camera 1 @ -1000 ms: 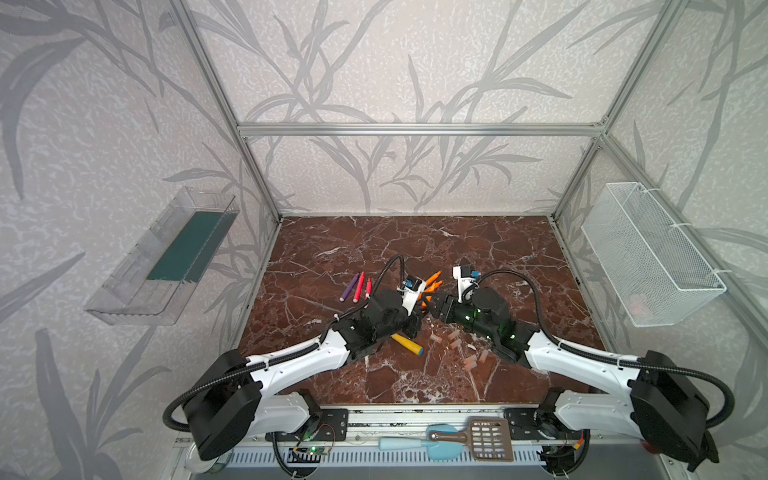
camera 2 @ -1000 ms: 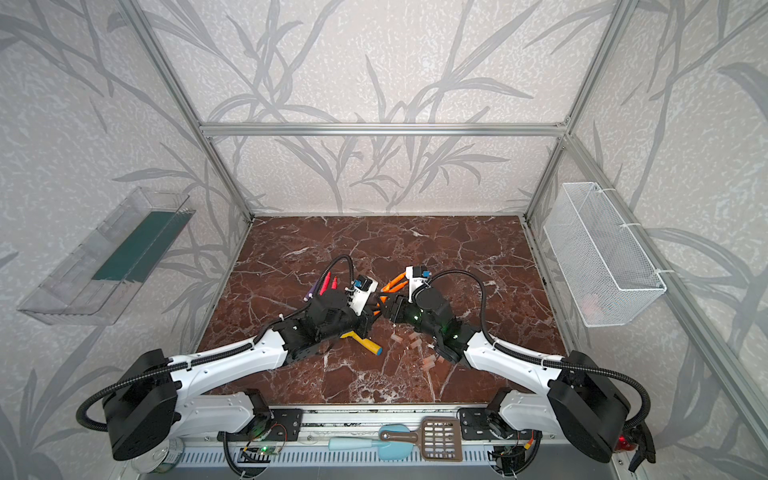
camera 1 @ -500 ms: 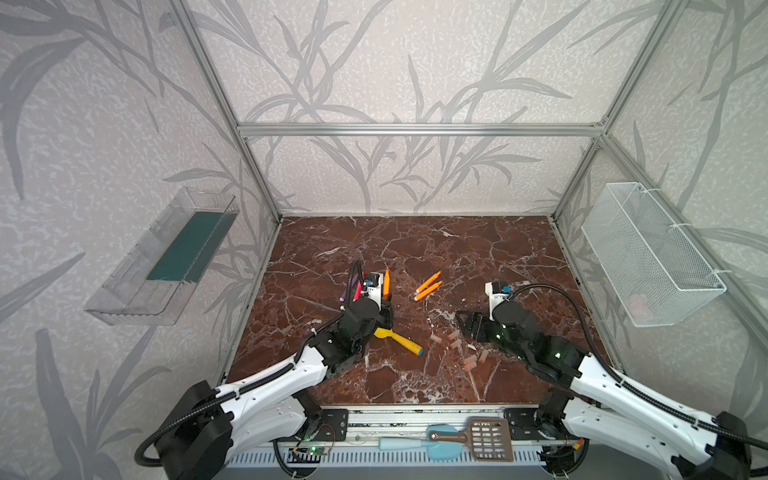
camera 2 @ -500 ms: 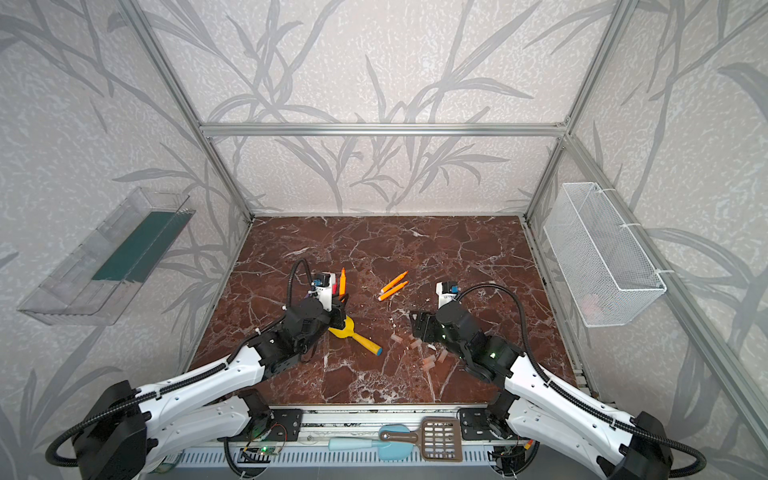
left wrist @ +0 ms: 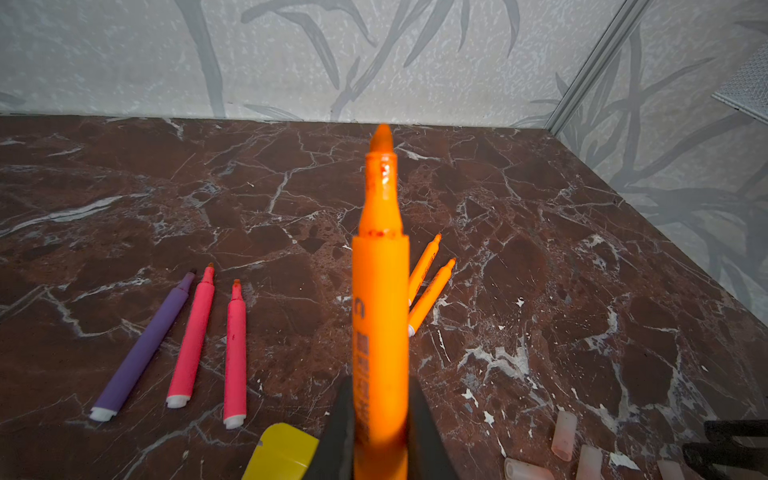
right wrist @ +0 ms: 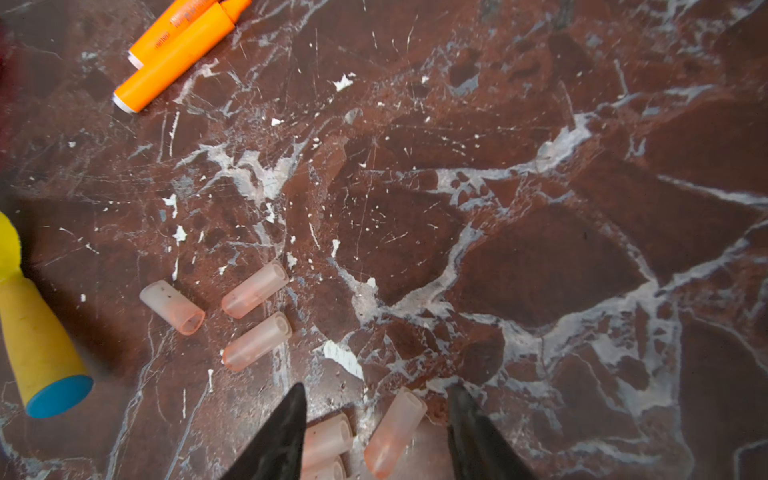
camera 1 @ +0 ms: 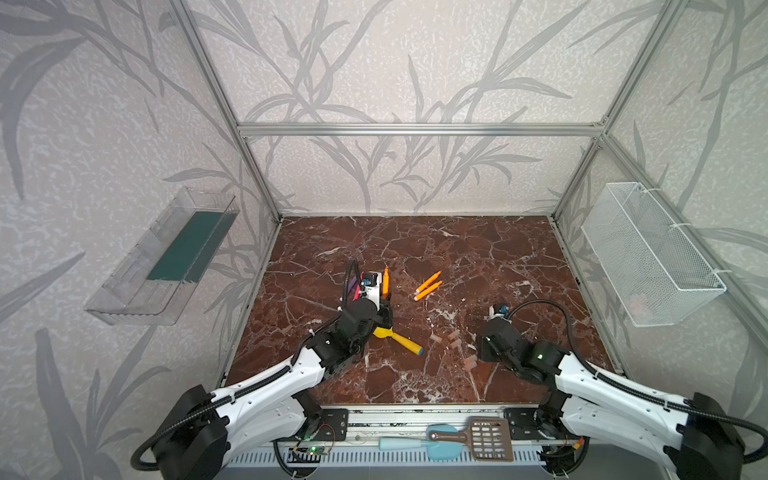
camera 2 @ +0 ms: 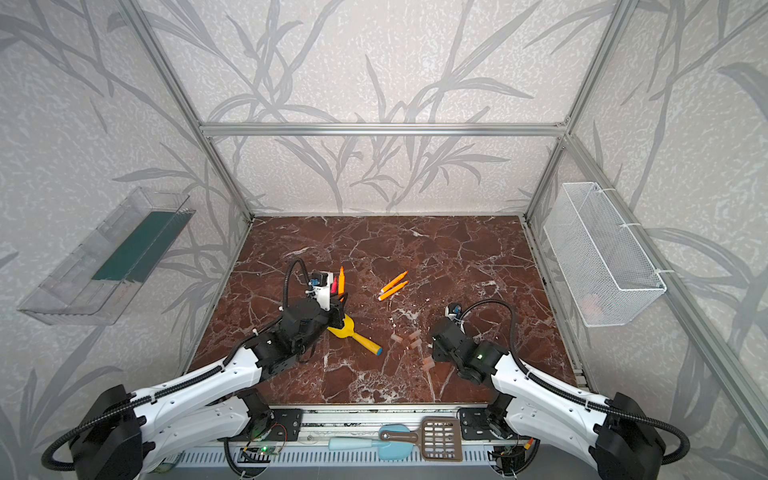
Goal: Insert the pens into the pen caps
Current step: 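Move the right gripper to the pink caps and grasp one cap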
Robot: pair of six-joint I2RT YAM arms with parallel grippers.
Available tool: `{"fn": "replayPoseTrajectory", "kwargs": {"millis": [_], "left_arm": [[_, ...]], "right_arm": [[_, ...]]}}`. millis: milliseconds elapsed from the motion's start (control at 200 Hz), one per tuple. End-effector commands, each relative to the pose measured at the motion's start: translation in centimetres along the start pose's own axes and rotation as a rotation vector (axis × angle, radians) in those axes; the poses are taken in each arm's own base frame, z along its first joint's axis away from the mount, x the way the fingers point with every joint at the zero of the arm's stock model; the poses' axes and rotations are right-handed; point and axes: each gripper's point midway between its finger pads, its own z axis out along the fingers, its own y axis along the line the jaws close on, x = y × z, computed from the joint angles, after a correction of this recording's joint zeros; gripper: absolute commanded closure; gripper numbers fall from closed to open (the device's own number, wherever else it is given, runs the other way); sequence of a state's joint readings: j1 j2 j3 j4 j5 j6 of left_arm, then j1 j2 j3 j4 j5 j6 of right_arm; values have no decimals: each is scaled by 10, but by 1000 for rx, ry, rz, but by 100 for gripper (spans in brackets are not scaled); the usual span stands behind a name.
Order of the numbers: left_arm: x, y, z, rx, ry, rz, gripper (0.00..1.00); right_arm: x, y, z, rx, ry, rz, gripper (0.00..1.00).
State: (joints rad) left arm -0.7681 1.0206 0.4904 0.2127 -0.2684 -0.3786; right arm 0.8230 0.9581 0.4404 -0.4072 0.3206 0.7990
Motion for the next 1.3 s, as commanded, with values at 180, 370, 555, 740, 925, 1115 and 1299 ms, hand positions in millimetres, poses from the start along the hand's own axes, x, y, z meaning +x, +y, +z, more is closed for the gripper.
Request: {"fn": "replayPoseTrajectory", "kwargs": {"millis": [180,370,555,740,925,1115,1299], "left_arm": [[-11,-5,0,19,-17,-18,100],[-12,-5,-1,17,-20,-19,100],[-12,-6,0,22,-18,-18,100],[-12,-6,-1,20,-21,-20,100],[-12,-5,-1,21,-20,-19,100],[-10,-6,0,22,-15,-16,100],[-10,-6,1,21,-12,-14,100]], "right_arm": [[5,0,26,81,55,-4,55],[14,-12,28,152,104,-10,64],[21,-19,22,169,131,-18,65],[27,-14,15,97,141,-7,64],[38,-12,18,50,157,15,59],[47,-16,22,66,188,16,61],[50,-16,22,50,190,23,67]]}}
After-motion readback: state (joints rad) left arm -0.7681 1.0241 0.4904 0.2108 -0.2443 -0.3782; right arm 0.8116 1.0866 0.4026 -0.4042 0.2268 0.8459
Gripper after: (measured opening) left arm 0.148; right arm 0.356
